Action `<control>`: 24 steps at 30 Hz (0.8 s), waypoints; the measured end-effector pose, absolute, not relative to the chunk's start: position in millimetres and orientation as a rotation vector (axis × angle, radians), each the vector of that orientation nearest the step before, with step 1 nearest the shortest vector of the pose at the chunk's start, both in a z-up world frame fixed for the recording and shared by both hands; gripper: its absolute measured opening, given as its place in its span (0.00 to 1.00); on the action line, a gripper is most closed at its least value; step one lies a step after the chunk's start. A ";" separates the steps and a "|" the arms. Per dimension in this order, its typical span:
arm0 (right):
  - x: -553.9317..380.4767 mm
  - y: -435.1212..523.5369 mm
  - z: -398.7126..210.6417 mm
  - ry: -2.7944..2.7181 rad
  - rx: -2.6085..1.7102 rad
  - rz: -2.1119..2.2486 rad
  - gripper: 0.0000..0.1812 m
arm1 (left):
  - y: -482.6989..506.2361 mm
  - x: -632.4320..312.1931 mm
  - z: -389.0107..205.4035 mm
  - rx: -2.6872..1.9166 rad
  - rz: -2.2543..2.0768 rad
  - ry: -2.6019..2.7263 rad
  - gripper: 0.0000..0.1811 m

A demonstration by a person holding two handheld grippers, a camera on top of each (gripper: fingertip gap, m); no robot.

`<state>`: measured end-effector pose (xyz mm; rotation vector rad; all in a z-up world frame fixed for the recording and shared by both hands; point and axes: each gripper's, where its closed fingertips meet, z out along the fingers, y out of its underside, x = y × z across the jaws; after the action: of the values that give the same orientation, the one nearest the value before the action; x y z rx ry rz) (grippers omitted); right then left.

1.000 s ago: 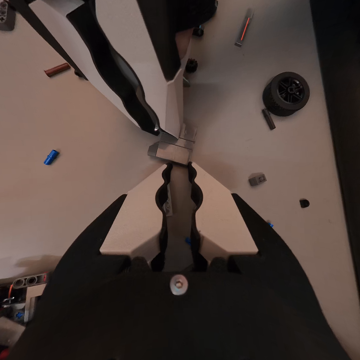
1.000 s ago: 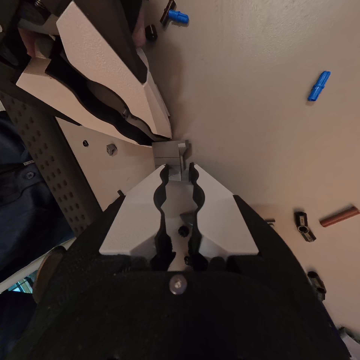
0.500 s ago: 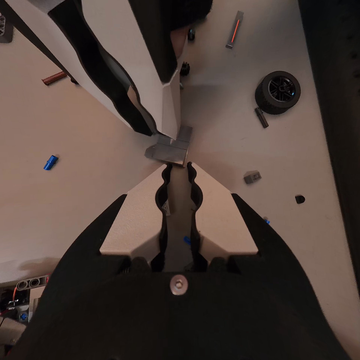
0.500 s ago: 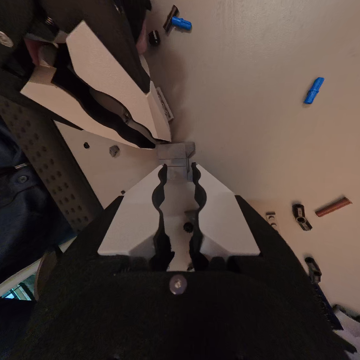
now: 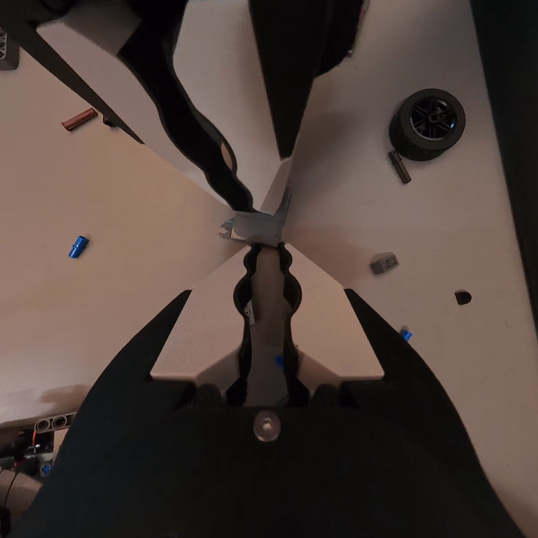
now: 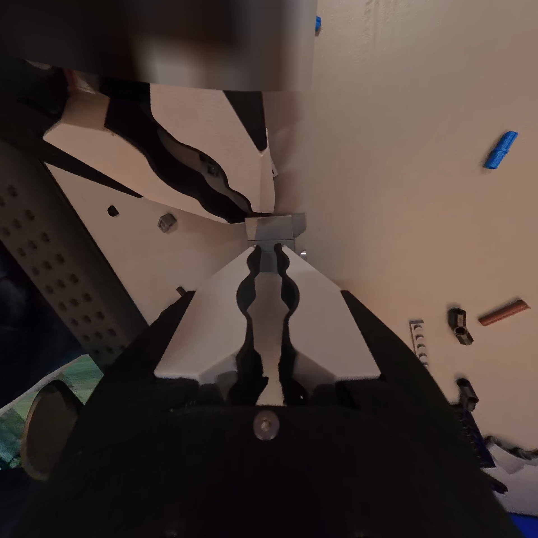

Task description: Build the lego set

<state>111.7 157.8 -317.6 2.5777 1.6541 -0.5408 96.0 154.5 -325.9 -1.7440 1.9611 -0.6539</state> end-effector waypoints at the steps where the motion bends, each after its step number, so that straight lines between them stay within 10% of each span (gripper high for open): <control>1: 111.6 157.1 -317.3 1.650 2.576 -0.552 0.06 | 154.3 96.1 -326.0 -1.738 -0.652 1.963 0.07; 24: 110.2 144.4 -318.6 1.655 2.554 -0.542 0.00 | 157.0 96.1 -325.9 -1.749 -0.661 1.951 0.04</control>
<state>110.2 144.4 -318.6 2.5536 1.6548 -0.5421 96.1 157.0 -325.9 -1.7488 1.9513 -0.6606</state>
